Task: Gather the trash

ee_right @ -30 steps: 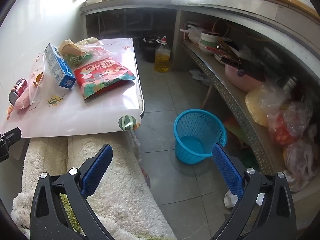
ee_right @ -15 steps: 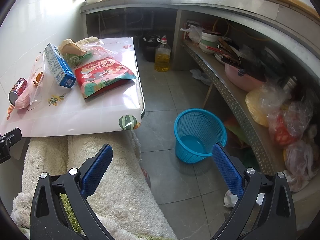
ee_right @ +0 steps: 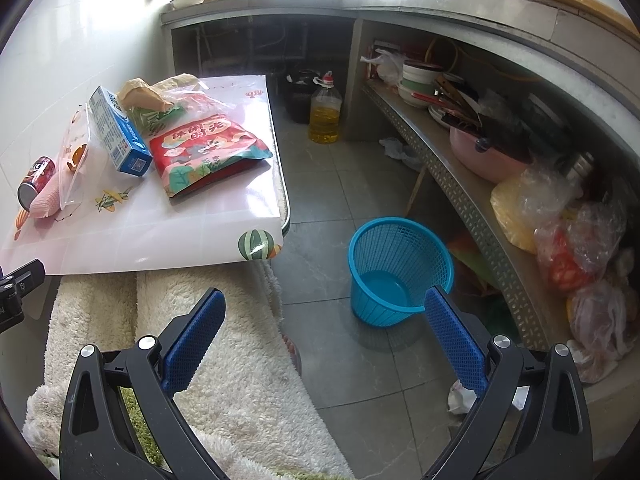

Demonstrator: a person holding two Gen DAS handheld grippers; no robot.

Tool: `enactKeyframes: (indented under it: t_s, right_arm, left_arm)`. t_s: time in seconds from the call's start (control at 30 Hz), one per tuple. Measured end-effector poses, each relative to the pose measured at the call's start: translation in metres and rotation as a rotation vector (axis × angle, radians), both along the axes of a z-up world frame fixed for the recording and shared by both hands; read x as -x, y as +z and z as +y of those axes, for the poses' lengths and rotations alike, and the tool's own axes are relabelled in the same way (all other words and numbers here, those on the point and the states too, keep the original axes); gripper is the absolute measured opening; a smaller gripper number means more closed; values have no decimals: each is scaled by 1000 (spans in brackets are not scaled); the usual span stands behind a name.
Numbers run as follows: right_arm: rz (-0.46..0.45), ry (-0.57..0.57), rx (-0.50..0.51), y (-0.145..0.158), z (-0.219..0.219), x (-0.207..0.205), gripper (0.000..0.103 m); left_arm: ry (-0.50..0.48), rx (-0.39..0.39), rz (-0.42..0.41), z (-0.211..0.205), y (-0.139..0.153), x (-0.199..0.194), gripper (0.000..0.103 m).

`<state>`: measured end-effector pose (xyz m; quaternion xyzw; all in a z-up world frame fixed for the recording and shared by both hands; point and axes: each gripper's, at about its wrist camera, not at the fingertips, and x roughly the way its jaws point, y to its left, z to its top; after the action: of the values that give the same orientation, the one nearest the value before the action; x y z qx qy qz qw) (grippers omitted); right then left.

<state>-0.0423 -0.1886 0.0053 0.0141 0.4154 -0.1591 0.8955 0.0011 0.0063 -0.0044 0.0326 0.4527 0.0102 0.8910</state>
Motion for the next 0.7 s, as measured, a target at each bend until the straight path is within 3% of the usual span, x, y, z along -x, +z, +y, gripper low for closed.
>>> enactKeyframes:
  t_s: [0.7]
  right_arm:
    - [1, -1, -3, 1, -1, 0, 95]
  left_arm:
    - [3, -3, 12, 1, -2, 0, 98]
